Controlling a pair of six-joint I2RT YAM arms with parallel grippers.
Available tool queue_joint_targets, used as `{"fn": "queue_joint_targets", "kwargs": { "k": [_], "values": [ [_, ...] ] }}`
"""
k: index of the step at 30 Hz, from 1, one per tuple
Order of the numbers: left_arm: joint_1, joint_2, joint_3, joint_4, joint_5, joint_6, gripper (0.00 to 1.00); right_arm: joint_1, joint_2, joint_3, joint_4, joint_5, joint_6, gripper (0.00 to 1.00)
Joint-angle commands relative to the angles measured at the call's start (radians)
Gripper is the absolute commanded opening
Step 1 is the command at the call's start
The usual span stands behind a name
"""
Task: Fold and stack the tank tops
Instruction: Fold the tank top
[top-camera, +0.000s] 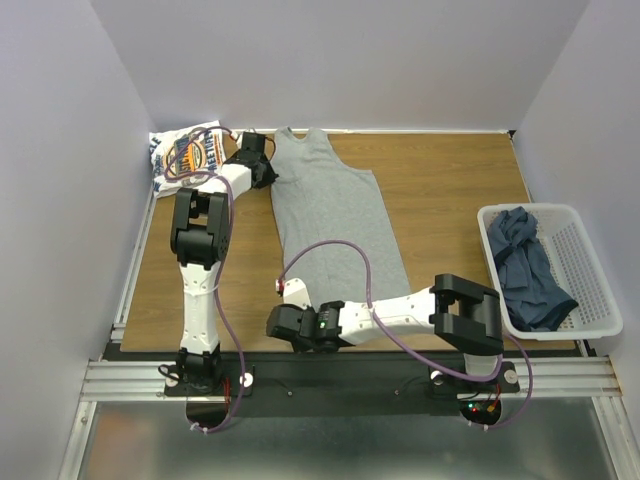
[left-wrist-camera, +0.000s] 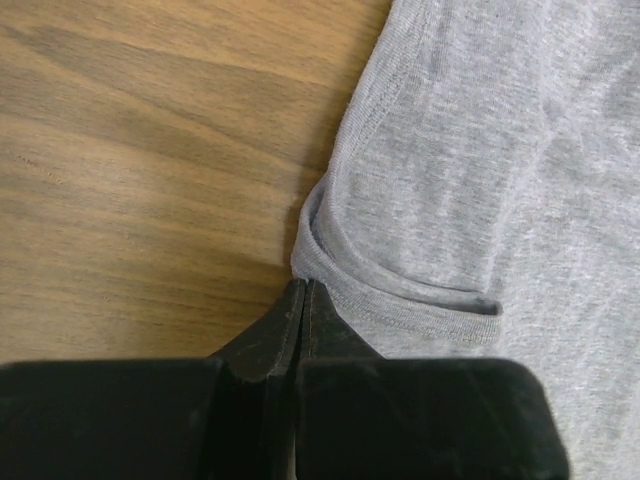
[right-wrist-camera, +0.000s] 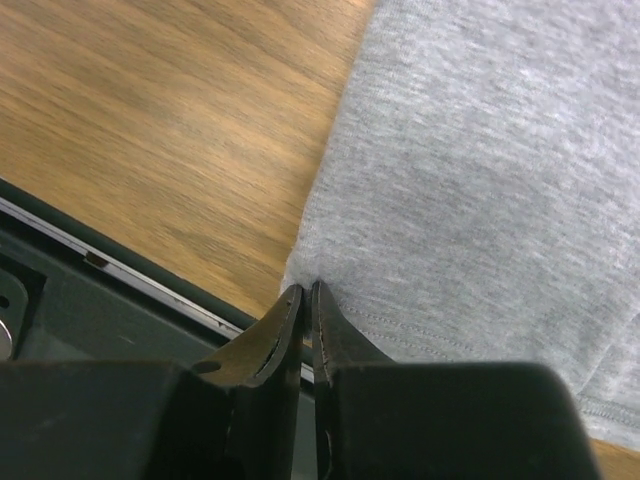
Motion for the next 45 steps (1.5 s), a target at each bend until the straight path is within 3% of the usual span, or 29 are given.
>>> {"fn": "queue_joint_targets", "kwargs": {
  "k": [1, 9, 31, 34, 36, 38, 39, 41, 45],
  "values": [
    [-0.001, 0.022, 0.056, -0.027, -0.029, 0.016, 0.01, 0.005, -0.063, -0.041, 0.013, -0.019, -0.009, 0.12],
    [0.005, 0.039, 0.118, -0.055, -0.049, 0.026, 0.0, 0.005, -0.076, -0.019, 0.053, -0.08, -0.057, 0.12],
    [0.056, 0.09, 0.261, -0.101, -0.047, 0.101, 0.01, -0.002, 0.188, 0.329, 0.087, -0.206, -0.137, 0.13],
    [0.059, 0.091, 0.282, -0.101, -0.036, 0.114, 0.1, -0.011, 0.177, 0.335, 0.101, -0.206, -0.141, 0.17],
    [0.06, 0.088, 0.291, -0.099, -0.026, 0.12, 0.29, -0.019, 0.165, 0.327, 0.108, -0.207, -0.143, 0.32],
    [0.06, 0.074, 0.285, -0.084, -0.01, 0.12, 0.4, -0.022, 0.13, 0.317, 0.119, -0.204, -0.146, 0.49],
    [0.059, 0.055, 0.271, -0.078, -0.009, 0.118, 0.49, -0.025, 0.118, 0.304, 0.121, -0.2, -0.151, 0.53],
    [0.06, 0.016, 0.264, -0.058, 0.003, 0.112, 0.57, -0.03, 0.066, 0.281, 0.124, -0.185, -0.161, 0.64],
    [0.059, -0.056, 0.265, -0.052, 0.002, 0.105, 0.63, -0.045, -0.055, 0.213, 0.124, -0.152, -0.168, 0.71]
  ]
}}
